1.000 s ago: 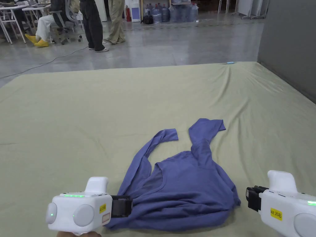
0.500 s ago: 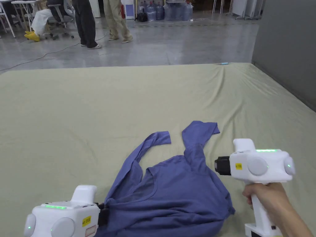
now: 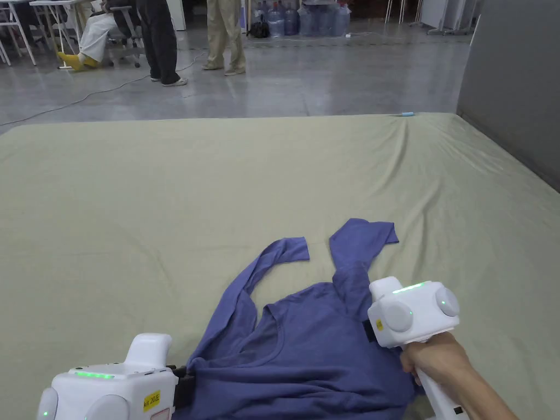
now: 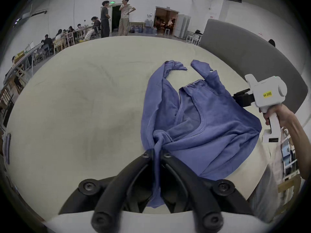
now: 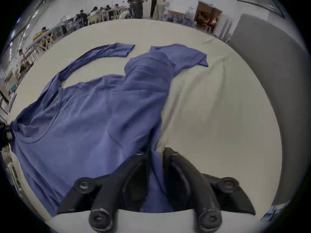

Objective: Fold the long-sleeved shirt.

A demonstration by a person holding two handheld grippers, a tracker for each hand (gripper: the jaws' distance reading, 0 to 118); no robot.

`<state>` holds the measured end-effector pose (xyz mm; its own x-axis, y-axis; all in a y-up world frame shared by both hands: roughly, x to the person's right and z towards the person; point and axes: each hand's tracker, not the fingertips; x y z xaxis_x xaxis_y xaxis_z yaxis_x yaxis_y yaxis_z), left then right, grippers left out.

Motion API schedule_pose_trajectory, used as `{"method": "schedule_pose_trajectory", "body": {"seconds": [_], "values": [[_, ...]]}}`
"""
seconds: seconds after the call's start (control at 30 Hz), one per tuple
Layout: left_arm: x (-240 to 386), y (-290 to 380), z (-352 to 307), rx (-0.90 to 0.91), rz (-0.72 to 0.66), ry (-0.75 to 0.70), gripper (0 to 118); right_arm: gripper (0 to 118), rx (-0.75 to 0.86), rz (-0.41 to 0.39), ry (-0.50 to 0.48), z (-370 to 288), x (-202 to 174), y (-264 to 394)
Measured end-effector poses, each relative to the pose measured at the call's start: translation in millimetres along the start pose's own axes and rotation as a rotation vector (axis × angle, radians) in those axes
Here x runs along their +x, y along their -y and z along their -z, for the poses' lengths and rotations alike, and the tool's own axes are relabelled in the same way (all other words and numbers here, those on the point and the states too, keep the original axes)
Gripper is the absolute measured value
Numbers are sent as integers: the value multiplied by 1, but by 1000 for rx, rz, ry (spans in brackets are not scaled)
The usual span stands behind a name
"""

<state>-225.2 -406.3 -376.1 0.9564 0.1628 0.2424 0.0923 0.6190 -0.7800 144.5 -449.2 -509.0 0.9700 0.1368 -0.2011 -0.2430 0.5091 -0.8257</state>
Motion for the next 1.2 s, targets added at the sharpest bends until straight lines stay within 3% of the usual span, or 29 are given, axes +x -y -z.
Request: {"method": "schedule_pose_trajectory", "body": {"seconds": [0.07,0.13,0.33,0.43,0.63,0.73,0.93,1.07,1.2], "values": [[0,-1,0,3,-2,-5,0,0,-22,-21,31,5,0,-1],[-1,-5,-5,33,-10,-9,0,0,-12,76,-28,-5,13,-9],[-3,-46,-43,197,-37,14,0,0,187,220,-168,-75,59,-22],[0,-80,-66,299,-46,14,0,0,285,214,-177,-112,73,-40],[-5,-167,-101,484,-6,-68,0,0,462,245,-145,-177,110,-103],[-9,-218,-116,511,-43,-53,0,0,551,216,-92,-212,126,-146],[-13,-315,-146,619,-79,-95,0,0,654,244,4,-273,158,-234],[-16,-363,-161,631,-66,-153,0,0,703,322,95,-304,187,-274],[-14,-390,-170,652,-59,-179,0,0,725,386,117,-316,209,-290]]}}
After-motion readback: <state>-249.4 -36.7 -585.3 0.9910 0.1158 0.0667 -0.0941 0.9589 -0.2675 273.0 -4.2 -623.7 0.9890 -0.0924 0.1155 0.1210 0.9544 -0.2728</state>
